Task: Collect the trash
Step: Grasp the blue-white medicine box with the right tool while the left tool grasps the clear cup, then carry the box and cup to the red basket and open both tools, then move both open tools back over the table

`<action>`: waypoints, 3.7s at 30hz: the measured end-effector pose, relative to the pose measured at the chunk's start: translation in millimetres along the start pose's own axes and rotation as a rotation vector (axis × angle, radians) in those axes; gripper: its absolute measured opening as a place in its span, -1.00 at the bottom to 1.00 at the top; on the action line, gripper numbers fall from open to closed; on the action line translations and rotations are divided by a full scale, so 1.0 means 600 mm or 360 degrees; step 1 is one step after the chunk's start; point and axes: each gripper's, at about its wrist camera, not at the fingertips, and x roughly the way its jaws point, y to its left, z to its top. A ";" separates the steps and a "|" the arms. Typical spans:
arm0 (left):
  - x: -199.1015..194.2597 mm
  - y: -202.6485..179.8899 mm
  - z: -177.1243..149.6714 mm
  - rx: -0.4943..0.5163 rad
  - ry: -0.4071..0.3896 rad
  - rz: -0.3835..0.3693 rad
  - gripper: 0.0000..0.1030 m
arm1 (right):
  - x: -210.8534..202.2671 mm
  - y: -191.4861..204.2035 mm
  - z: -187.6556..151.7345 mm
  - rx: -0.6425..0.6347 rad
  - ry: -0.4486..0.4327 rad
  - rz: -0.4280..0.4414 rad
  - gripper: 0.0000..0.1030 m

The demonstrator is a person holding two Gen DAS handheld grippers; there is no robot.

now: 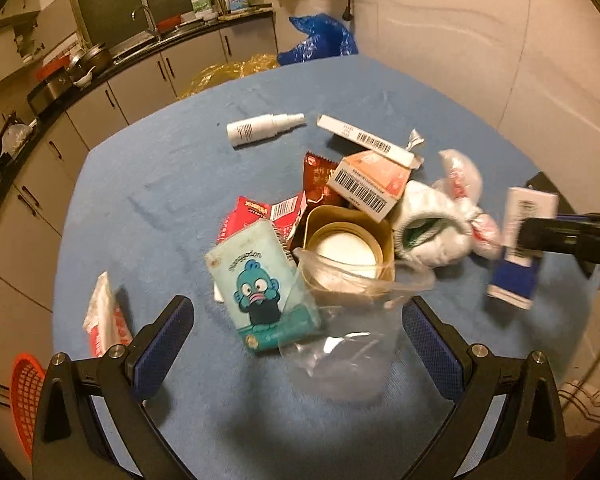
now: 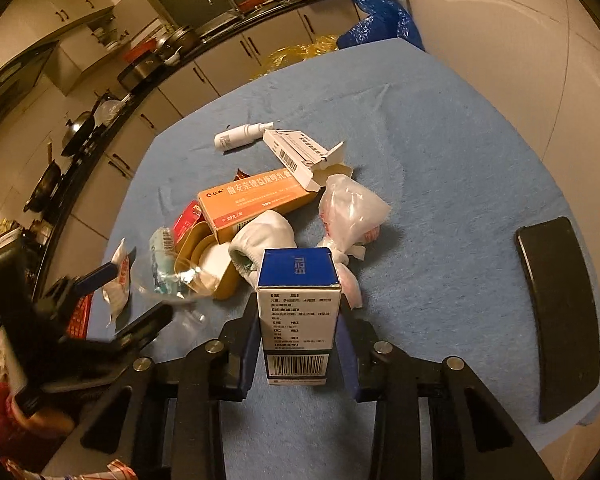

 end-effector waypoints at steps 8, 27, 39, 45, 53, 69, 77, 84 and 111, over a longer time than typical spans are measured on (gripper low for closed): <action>0.008 -0.012 -0.006 -0.0002 -0.0029 -0.0094 0.18 | -0.018 0.003 -0.003 -0.0026 -0.0018 0.0000 -0.29; -0.091 0.035 -0.050 -0.0191 -0.0201 -0.0316 -0.10 | -0.021 0.082 -0.023 -0.0183 -0.0033 0.0048 -0.29; -0.146 0.097 -0.083 -0.0325 -0.0245 -0.0243 -0.10 | -0.001 0.153 -0.030 -0.0290 -0.0008 0.0135 -0.29; -0.179 0.135 -0.106 -0.0376 -0.0288 -0.0172 -0.10 | 0.011 0.203 -0.029 -0.0381 0.0012 0.0178 -0.29; -0.219 0.207 -0.141 -0.0506 -0.0354 -0.0054 -0.10 | 0.031 0.286 -0.020 -0.0513 0.0043 0.0236 -0.29; -0.285 0.430 -0.279 -0.0834 -0.0354 0.0243 -0.09 | 0.119 0.565 -0.039 -0.0782 0.0216 0.0543 -0.29; -0.284 0.506 -0.347 -0.0909 -0.0275 0.0322 -0.09 | 0.186 0.683 -0.062 -0.0854 0.0307 0.0597 -0.28; -0.266 0.542 -0.362 -0.0927 -0.0223 0.0319 -0.08 | 0.249 0.722 -0.067 -0.0816 0.0396 0.0550 -0.28; -0.256 0.444 -0.285 -0.0752 -0.0321 0.0069 0.35 | 0.116 0.479 -0.071 -0.0417 0.0192 0.0231 0.13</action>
